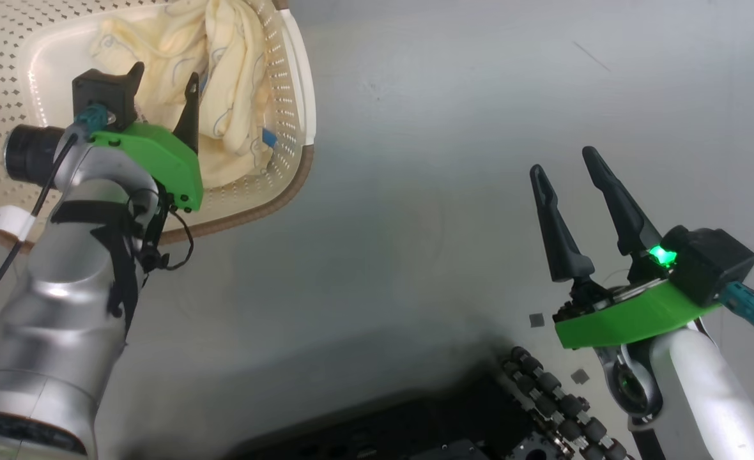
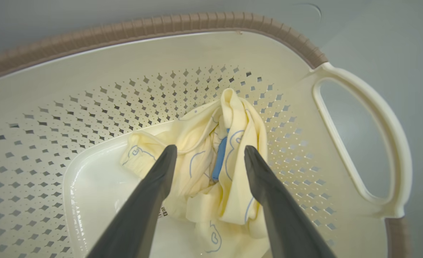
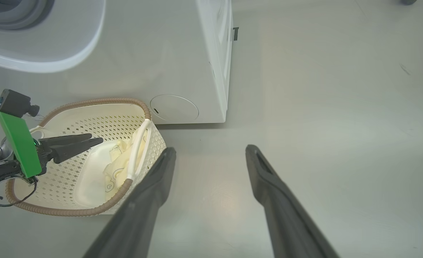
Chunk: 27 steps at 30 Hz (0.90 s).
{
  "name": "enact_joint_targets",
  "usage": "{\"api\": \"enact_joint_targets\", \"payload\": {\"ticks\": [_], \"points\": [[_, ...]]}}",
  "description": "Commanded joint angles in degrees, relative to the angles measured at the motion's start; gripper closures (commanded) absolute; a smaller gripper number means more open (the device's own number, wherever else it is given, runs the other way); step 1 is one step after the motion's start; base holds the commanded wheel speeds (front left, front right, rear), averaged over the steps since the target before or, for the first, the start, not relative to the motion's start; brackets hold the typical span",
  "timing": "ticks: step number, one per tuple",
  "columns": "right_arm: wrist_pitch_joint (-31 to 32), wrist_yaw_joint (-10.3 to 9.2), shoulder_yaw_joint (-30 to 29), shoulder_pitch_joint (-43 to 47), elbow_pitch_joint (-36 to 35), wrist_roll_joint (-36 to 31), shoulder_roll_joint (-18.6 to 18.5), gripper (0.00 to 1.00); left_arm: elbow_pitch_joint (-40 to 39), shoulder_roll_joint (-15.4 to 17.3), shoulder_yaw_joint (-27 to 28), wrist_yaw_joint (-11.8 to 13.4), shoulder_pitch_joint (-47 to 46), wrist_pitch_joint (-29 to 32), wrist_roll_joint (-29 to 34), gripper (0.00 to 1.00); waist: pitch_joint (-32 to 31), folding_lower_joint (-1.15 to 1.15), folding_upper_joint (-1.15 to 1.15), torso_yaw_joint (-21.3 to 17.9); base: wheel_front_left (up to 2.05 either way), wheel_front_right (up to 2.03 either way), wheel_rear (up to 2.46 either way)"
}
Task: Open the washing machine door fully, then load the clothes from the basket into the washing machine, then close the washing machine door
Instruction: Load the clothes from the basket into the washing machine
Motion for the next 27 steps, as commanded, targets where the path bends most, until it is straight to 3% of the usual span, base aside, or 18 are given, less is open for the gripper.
{"api": "enact_joint_targets", "payload": {"ticks": [1,9,18,27], "points": [[-0.38,0.03,0.95,1.17,-1.58,-0.61,-0.25,0.0,-0.26,1.16,0.52,-0.25,-0.53,0.19,-0.42,0.0,0.73,-0.01,0.0,-0.05,0.0,0.0,0.0],[-0.38,0.03,1.79,0.88,-1.34,-0.28,0.05,0.0,2.52,1.16,-6.87,-0.36,-2.45,1.77,-4.81,0.0,2.82,-0.01,0.0,-0.75,0.0,0.0,0.0],[-0.38,0.03,2.84,0.82,-0.87,0.1,0.42,0.0,4.11,3.56,-14.49,-0.36,-5.04,4.15,-8.93,0.0,4.73,-0.01,0.0,-1.95,0.0,0.0,0.0],[-0.38,0.03,3.95,0.95,-0.62,0.56,0.65,0.0,6.81,4.37,-17.91,-0.37,-7.73,6.79,-12.95,0.0,6.29,-0.01,0.0,-3.55,0.0,0.0,0.0]]}}
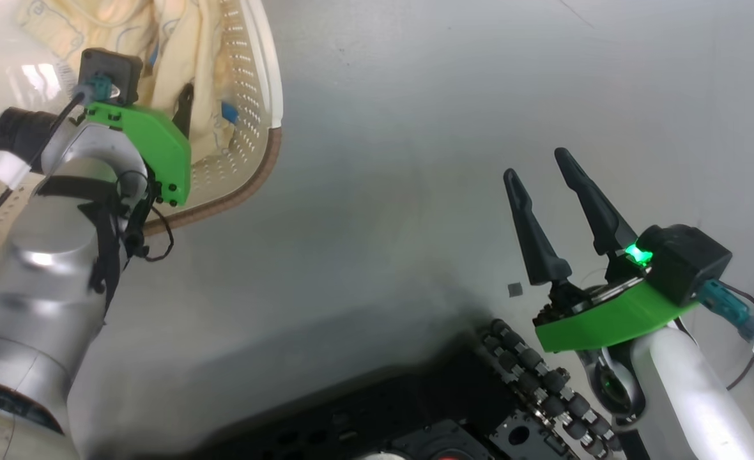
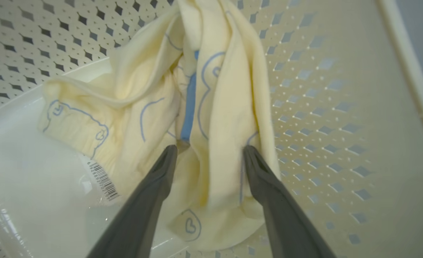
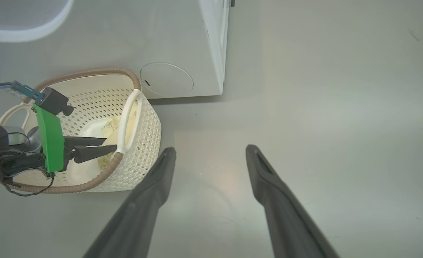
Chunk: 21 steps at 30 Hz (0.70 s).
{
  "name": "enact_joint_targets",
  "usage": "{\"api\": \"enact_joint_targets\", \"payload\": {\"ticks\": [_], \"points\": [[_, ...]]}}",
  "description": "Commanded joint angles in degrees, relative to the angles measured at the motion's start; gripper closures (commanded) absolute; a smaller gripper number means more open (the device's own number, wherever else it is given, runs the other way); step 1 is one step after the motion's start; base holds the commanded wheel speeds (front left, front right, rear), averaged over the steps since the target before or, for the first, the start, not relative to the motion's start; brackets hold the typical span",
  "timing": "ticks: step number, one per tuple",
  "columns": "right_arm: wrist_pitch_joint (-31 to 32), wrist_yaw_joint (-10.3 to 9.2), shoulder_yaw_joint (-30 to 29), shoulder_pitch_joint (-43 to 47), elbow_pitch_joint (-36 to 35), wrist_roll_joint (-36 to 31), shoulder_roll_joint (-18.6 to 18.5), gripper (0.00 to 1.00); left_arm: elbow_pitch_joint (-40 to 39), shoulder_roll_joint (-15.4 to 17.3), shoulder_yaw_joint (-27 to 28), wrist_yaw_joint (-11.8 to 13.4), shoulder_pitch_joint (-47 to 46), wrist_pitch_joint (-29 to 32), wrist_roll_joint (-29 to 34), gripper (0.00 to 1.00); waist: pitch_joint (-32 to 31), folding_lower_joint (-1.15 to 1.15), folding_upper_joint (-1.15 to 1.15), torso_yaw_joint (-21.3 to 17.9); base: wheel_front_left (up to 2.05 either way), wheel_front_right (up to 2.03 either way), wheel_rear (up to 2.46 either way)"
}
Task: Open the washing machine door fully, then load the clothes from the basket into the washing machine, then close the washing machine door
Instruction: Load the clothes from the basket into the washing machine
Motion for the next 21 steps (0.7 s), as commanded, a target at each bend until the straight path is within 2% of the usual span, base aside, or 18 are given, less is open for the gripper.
{"api": "enact_joint_targets", "payload": {"ticks": [1,3,4,5,6,7,8,15,21], "points": [[-0.38,0.03,1.35,1.97,-0.93,0.46,-0.04,0.0,-0.59,1.52,-0.06,0.04,-0.55,0.64,-1.7,0.0,0.48,0.0,0.0,-0.49,0.0,0.0,0.0],[-0.38,0.03,1.45,1.91,-0.76,0.58,0.0,0.0,-0.43,1.5,0.16,0.04,-0.94,1.22,-3.68,0.0,0.63,0.0,0.0,-0.65,0.0,0.0,0.0],[-0.38,0.03,1.48,1.85,-0.65,0.65,0.02,0.0,-0.43,1.58,-0.36,0.04,-1.12,1.56,-4.04,0.06,0.64,0.0,0.0,-0.7,0.0,0.0,0.0],[-0.38,0.03,1.48,1.85,-0.65,0.65,0.02,0.0,-0.43,1.58,-0.36,0.04,-1.12,1.56,-4.04,0.06,0.64,0.0,0.0,-0.7,0.0,0.0,0.0],[-0.38,0.03,1.51,1.75,-0.53,0.72,0.04,0.0,-0.42,1.64,-0.54,0.04,-1.2,1.71,-4.69,0.49,0.58,0.0,0.0,-0.74,0.0,0.0,0.0],[-0.38,0.03,1.49,1.64,-0.45,0.8,0.05,0.0,-0.47,1.7,-0.95,0.04,-1.24,1.87,-5.12,0.85,0.46,0.0,0.0,-0.78,0.0,0.0,0.0],[-0.38,0.03,1.42,1.52,-0.39,0.83,0.07,0.0,-0.62,1.86,-1.52,0.04,-1.37,1.72,-5.25,1.0,0.32,0.0,0.0,-0.78,0.0,0.0,0.0],[-0.38,0.03,-0.86,0.91,-0.74,0.53,0.12,0.0,-1.4,2.05,-3.41,0.04,-0.78,-1.62,-7.67,1.0,-2.23,0.0,0.0,0.53,0.0,0.0,0.0],[-0.38,0.03,-2.73,0.57,-0.77,-0.3,-0.23,0.0,-2.58,1.72,-3.73,0.04,0.91,-8.54,-10.01,1.0,-6.63,0.0,0.0,3.08,0.0,0.0,0.0]]}}
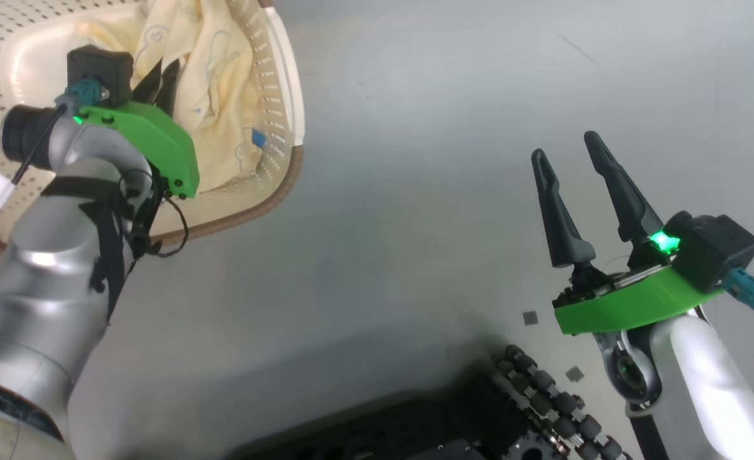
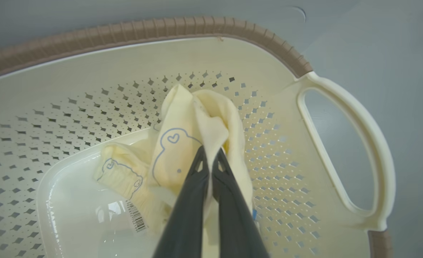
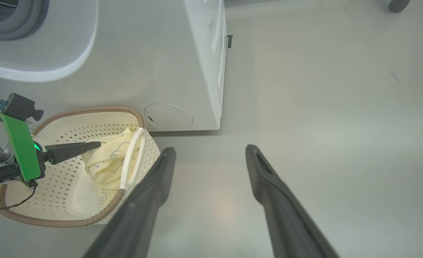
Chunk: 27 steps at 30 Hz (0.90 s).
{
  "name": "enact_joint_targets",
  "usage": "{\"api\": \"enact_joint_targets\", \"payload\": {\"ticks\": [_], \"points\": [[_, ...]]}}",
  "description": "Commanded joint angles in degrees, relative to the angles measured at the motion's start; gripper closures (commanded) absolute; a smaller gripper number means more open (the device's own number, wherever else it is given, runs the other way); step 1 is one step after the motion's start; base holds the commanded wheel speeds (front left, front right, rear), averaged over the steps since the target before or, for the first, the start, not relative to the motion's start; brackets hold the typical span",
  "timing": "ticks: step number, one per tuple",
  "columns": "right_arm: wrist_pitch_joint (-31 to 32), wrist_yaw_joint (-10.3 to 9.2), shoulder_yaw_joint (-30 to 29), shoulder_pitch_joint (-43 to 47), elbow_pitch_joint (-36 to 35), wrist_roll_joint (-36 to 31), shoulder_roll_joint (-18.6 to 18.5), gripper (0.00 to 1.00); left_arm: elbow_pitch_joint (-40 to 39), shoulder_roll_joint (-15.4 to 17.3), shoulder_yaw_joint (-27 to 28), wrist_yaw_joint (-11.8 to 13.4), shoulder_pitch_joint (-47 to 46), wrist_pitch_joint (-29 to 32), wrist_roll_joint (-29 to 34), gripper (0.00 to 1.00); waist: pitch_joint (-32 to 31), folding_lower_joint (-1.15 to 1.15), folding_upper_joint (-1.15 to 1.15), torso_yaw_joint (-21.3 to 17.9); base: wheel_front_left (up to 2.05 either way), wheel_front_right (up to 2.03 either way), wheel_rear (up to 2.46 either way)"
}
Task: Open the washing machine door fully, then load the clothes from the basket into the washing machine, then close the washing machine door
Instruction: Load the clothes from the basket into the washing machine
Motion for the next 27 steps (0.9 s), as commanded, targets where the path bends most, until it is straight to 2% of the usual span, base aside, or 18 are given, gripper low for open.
{"api": "enact_joint_targets", "payload": {"ticks": [1,8,12,18,22,27], "points": [[-0.38,0.03,0.62,1.58,-1.24,-0.26,-0.63,0.0,-1.28,1.18,0.89,0.04,2.06,-1.34,-0.7,1.0,-2.23,0.0,0.0,1.47,0.0,0.0,0.0],[-0.38,0.03,0.38,2.08,-0.66,-0.24,-1.66,0.0,-5.03,2.04,3.03,0.25,5.68,-3.99,-1.49,1.0,-7.91,0.0,0.0,3.88,0.0,0.0,0.0],[-0.38,0.03,0.38,2.48,-0.33,-0.28,-2.31,0.0,-14.38,3.93,9.35,2.65,9.43,-4.06,0.29,1.0,-10.87,0.0,0.0,5.01,0.0,0.0,0.0],[-0.38,0.03,0.78,3.65,0.51,-0.08,-3.02,0.0,-28.92,5.96,19.46,6.47,20.11,-4.08,5.54,1.0,-16.21,0.0,0.0,5.99,0.0,0.0,0.0],[-0.38,0.03,0.76,4.69,0.98,0.2,-3.7,0.0,-36.83,5.81,25.04,7.86,27.07,-4.08,8.46,1.0,-20.01,0.0,0.0,6.57,0.0,0.0,0.0],[-0.38,0.03,0.83,6.4,1.55,0.61,-4.28,0.0,-43.61,4.92,29.97,8.14,33.73,-4.09,11.12,1.0,-24.89,0.0,0.0,7.17,0.0,0.0,0.0]]}}
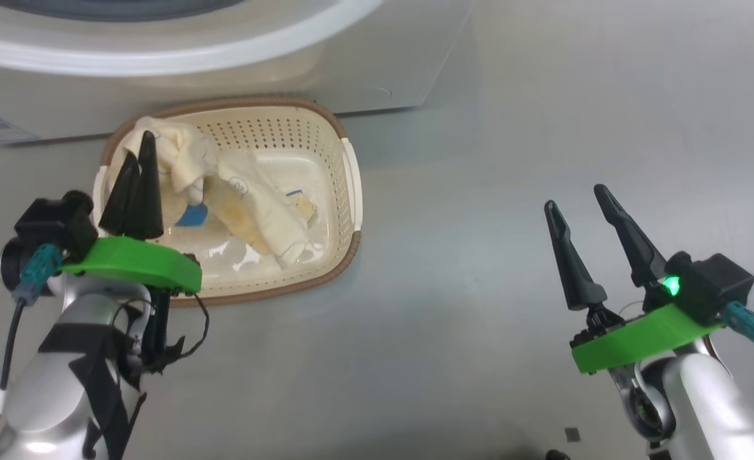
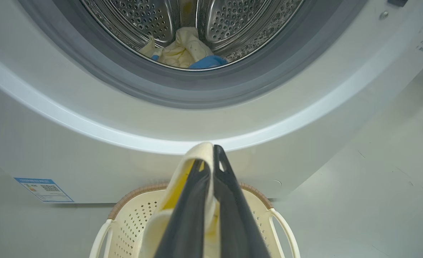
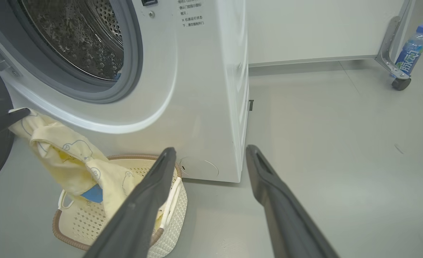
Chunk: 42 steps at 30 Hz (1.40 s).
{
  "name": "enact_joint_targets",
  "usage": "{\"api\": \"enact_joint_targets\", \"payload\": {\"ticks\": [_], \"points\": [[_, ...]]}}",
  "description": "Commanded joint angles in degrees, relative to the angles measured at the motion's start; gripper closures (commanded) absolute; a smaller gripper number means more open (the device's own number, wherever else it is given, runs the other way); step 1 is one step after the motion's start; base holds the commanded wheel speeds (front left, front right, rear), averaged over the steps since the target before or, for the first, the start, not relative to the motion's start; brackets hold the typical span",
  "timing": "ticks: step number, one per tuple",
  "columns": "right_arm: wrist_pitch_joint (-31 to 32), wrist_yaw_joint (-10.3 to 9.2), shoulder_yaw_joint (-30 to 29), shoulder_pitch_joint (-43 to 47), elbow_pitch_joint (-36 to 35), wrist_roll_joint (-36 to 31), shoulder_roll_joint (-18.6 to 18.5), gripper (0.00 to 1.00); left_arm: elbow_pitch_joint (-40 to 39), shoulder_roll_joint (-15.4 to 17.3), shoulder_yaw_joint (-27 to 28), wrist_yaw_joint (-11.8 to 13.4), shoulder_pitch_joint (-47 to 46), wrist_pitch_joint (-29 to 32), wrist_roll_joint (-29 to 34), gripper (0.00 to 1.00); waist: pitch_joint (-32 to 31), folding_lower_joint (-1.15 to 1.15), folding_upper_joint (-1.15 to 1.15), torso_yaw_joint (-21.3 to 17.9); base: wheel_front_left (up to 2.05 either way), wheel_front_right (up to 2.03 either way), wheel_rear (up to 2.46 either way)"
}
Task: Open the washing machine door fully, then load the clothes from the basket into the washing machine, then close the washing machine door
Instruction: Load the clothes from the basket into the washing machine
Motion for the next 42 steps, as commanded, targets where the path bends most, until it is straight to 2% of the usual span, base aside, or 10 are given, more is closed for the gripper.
{"api": "enact_joint_targets", "payload": {"ticks": [1,13,26,42], "points": [[-0.38,0.03,1.09,1.49,-1.13,0.5,-1.08,0.0,-2.29,1.36,2.62,0.08,0.36,-0.63,0.5,1.0,-2.87,0.01,-0.01,0.69,0.0,0.0,0.0],[-0.38,0.03,1.67,5.76,0.0,1.35,-2.32,0.0,-12.45,0.52,10.54,0.63,9.8,-0.63,5.46,1.0,-12.63,0.01,-0.01,1.83,0.0,0.0,0.0],[-0.38,0.03,1.47,10.62,-0.72,1.05,-3.32,0.0,-22.84,1.15,14.82,6.17,23.33,-0.63,8.84,1.0,-21.08,0.01,-0.01,2.25,0.0,0.0,0.0],[-0.31,0.03,0.93,13.4,-1.19,1.11,-3.77,0.0,-25.37,0.65,15.42,10.18,32.54,-0.3,9.31,1.0,-24.37,0.01,-0.01,3.47,0.0,0.0,0.0]]}}
